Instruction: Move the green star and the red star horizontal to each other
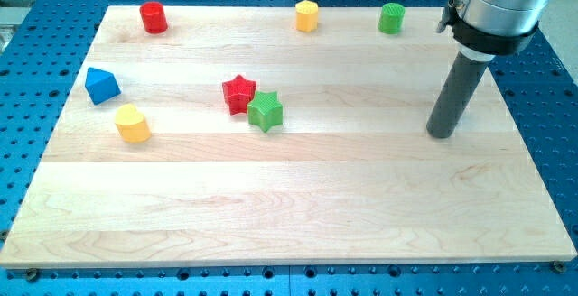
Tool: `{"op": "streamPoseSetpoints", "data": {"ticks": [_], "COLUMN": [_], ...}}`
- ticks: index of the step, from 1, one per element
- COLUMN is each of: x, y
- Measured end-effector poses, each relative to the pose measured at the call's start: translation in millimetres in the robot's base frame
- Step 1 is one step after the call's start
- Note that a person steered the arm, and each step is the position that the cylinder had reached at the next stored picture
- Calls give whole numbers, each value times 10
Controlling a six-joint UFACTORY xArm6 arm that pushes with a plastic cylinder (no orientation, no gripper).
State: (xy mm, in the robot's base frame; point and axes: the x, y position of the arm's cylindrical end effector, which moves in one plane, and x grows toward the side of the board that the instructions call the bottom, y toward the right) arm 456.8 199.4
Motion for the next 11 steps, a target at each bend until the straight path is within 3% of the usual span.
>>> {"op": "streamPoseSetpoints", "data": {"ticks": [2, 3, 4, 5, 6, 7, 8, 9, 10, 11], "x": [2, 6, 20, -91, -63, -199, -739, -651, -213, -99], "y": [44, -310, -1221, -1582, -1690, -1258, -1634, -2720, -2281, -1470]}}
